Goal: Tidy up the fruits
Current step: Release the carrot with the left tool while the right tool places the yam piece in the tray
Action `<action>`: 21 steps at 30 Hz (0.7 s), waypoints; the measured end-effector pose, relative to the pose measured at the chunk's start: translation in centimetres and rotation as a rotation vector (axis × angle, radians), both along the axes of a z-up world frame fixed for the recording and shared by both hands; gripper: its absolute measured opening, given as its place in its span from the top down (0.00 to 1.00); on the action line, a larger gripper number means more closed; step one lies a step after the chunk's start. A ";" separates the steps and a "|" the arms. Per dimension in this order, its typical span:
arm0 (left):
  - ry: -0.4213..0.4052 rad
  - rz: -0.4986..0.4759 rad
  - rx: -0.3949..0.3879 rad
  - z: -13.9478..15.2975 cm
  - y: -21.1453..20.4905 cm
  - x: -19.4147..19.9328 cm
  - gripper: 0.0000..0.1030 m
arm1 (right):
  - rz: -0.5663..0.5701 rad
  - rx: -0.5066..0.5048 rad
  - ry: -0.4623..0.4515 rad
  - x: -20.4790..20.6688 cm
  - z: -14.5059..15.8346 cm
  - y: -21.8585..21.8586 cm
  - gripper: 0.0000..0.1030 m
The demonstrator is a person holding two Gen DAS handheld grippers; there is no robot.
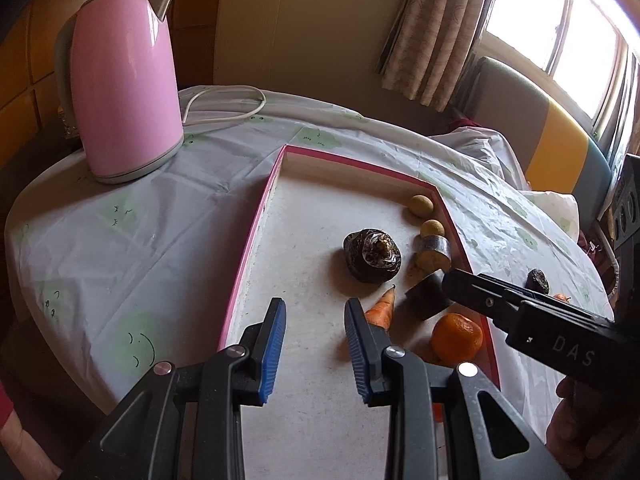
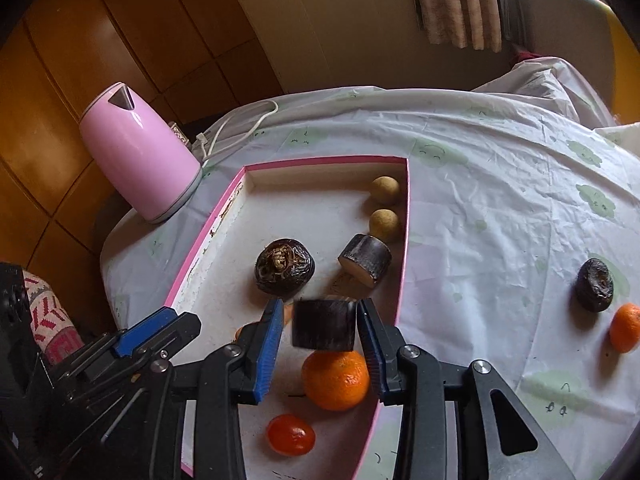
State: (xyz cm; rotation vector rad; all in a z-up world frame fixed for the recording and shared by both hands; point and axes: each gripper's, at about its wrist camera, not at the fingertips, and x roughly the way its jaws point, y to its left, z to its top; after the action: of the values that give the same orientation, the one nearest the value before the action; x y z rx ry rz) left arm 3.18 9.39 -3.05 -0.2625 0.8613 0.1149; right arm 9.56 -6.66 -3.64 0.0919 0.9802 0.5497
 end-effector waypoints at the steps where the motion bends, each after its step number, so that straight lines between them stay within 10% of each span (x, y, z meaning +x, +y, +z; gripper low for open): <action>1: -0.001 -0.003 -0.001 0.0 0.0 0.0 0.70 | -0.001 0.000 -0.001 -0.1 0.0 0.0 0.56; 21: -0.054 -0.117 0.039 1.7 -3.8 -0.6 0.70 | -0.194 -0.099 -0.116 -4.2 1.4 -6.9 0.52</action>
State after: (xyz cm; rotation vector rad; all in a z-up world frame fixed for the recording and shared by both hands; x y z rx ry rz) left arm 2.56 5.58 -1.39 -0.1775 0.8182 0.0155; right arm 5.33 -13.60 -2.25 0.0647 0.8727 0.3242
